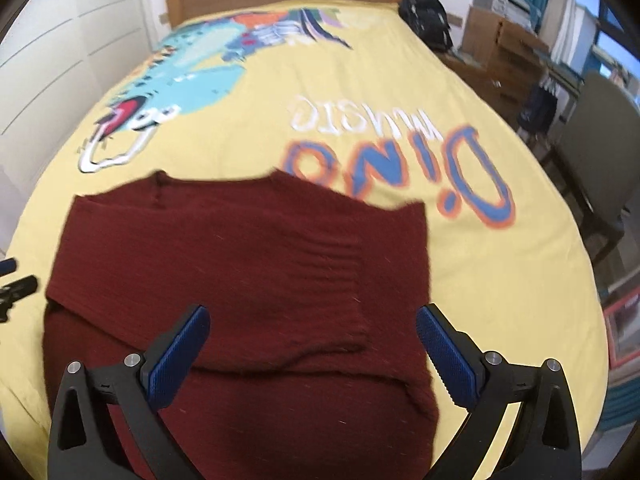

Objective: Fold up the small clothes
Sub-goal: 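Open both tools and release the sweater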

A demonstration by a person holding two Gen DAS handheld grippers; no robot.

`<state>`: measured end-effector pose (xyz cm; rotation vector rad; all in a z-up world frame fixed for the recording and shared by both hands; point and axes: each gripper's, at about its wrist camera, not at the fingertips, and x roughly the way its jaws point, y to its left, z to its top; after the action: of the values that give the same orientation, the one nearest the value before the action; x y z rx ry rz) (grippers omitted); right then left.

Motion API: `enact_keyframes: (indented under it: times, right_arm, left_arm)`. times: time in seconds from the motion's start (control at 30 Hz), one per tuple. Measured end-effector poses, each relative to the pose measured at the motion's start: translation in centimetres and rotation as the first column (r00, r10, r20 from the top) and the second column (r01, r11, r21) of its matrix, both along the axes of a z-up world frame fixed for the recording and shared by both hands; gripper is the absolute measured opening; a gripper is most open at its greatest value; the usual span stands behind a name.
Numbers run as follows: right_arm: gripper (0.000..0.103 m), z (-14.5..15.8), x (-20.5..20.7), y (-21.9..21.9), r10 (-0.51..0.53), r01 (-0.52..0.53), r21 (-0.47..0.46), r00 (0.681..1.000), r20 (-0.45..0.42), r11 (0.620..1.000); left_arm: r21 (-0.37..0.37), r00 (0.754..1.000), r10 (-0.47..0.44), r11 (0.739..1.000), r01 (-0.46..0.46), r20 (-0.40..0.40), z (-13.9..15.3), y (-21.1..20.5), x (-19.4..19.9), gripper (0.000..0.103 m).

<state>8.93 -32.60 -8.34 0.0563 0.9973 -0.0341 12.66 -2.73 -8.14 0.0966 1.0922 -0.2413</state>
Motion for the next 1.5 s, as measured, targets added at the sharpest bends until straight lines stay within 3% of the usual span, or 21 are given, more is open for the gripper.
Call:
enact_keyframes:
  times: [0.2, 0.5, 0.6, 0.67, 0.97, 1.2, 1.5]
  right_arm:
    - [0.102, -0.6, 0.8, 4.4, 0.044, -0.043, -0.039, 0.998, 0.043, 0.998]
    - [0.102, -8.4, 1.5, 6.6, 0.056, -0.061, -0.063, 0.995, -0.082, 0.996]
    - [0.102, -10.0, 1.3, 5.2, 0.037, -0.044, -0.066, 0.994, -0.098, 0.997]
    - [0.102, -10.5, 1.0, 3.2, -0.001, -0.001, -0.013, 0.995, -0.100, 1.000]
    - [0.102, -10.6, 0.5, -1.4, -0.064, 0.065, 0.006, 0.992, -0.106, 0.998]
    - [0.102, -9.3, 0.3, -1.1, -0.048, 0.052, 0.026, 0.992, -0.119, 0.998]
    - [0.102, -2.8, -5.3, -1.8, -0.028, 0.029, 0.019, 0.999, -0.045, 0.999]
  left_arm:
    - [-0.014, 1.000, -0.027, 1.000, 0.027, 0.002, -2.7, -4.7, 2.2, 0.102]
    - [0.066, 0.998, -0.043, 0.997, 0.046, -0.035, -9.0, -5.3, 2.9, 0.102]
    - [0.070, 0.999, -0.023, 0.997, 0.026, -0.036, -9.5, -3.7, 3.0, 0.102]
    - [0.051, 0.999, -0.002, 0.999, 0.004, -0.049, -9.9, -2.1, 3.1, 0.102]
    - [-0.018, 0.997, -0.006, 1.000, 0.005, -0.071, -10.9, 0.4, 3.9, 0.102]
    - [-0.032, 0.993, 0.001, 0.999, -0.005, -0.121, -9.3, 0.1, 4.1, 0.102]
    - [-0.075, 0.999, -0.015, 0.997, 0.012, -0.045, -2.7, 2.2, -0.8, 0.102]
